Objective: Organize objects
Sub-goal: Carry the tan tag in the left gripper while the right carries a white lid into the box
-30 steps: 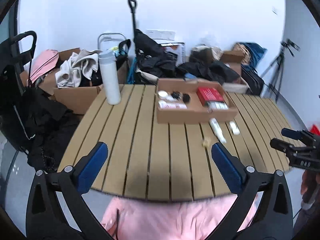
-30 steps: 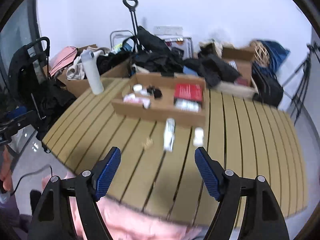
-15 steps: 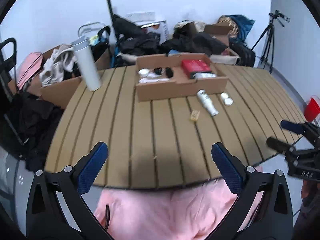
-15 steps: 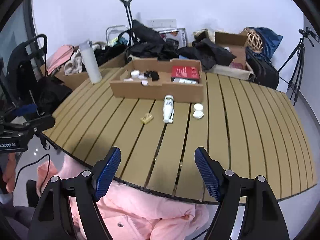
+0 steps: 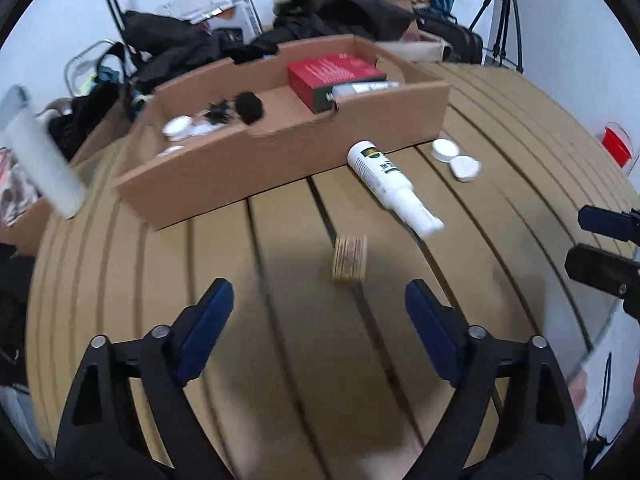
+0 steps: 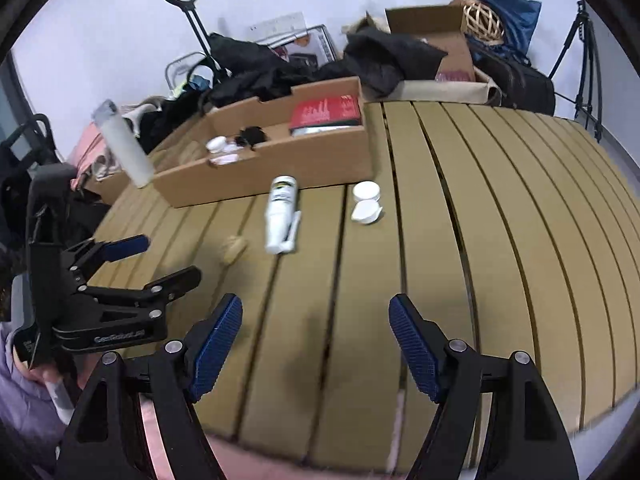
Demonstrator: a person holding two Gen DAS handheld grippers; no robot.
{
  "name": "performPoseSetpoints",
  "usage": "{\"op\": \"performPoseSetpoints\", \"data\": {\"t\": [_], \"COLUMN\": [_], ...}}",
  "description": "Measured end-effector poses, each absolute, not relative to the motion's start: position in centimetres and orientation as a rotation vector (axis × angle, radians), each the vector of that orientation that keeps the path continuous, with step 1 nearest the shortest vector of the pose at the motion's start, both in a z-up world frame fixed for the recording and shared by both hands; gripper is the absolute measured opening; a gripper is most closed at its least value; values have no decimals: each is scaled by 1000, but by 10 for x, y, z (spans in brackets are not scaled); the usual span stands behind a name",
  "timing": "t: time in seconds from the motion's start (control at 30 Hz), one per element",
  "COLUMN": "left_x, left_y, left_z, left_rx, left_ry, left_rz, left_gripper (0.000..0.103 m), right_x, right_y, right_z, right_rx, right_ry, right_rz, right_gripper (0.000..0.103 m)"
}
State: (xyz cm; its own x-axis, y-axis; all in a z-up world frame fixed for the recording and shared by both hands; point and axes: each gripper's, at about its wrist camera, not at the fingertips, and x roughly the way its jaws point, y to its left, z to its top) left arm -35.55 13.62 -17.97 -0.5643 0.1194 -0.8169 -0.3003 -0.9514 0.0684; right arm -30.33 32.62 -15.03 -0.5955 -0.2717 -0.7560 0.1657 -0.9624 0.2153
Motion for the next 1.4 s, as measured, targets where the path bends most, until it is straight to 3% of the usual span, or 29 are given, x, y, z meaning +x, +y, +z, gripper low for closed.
{"op": "performPoseSetpoints", "data": {"t": [0.1,0.17,0.3,0.33,0.37,0.43,0.47,0.7,0.87,1.0,1.23,1.4], "left_x": [-379,-381,-376,-374,-371,-365,-365,-340,-288,-240,-228,-283], "left_y": [136,133,138,140,143,144,141,103,67,47,52,34], "left_z": [-198,-204,-206,-205,-205,-203,-202,-178,-130,-94,-75,-41], "left_rx": [-1394,-1379,-1324,-1314,-1304,-1309,-1315,-1288,-1237,-1162,-1142,-1103], "left_ry": [188,133,149,159,177,193,165,-64,-205,-315,-270,-257], "left_rz": [2546,2549,2553,2546,2534,2540,2531,2519,2530,2551,2567,2580], "left_gripper": [71,56,36,25,19,19,18,18,18,18,18,18], "right_x": [-342,-364,-400,-408,-413,-416,-415,-386,-327,-266,-225,-245], "right_y": [332,331,318,311,306,298,296,307,324,322,307,295], "right_z": [-167,-175,-189,-196,-200,-204,-205,-198,-157,-124,-114,-79], "right_rx": [1261,1251,1301,1333,1362,1365,1379,1399,1324,1249,1201,1078], "right_ry": [-161,-159,-22,36,72,124,149,33,-89,-57,-36,-25], "right_rz": [-2635,-2654,-2712,-2729,-2734,-2754,-2759,-2742,-2723,-2708,-2682,-2636], "right_gripper": [77,74,68,59,51,33,30,30,30,29,30,30]}}
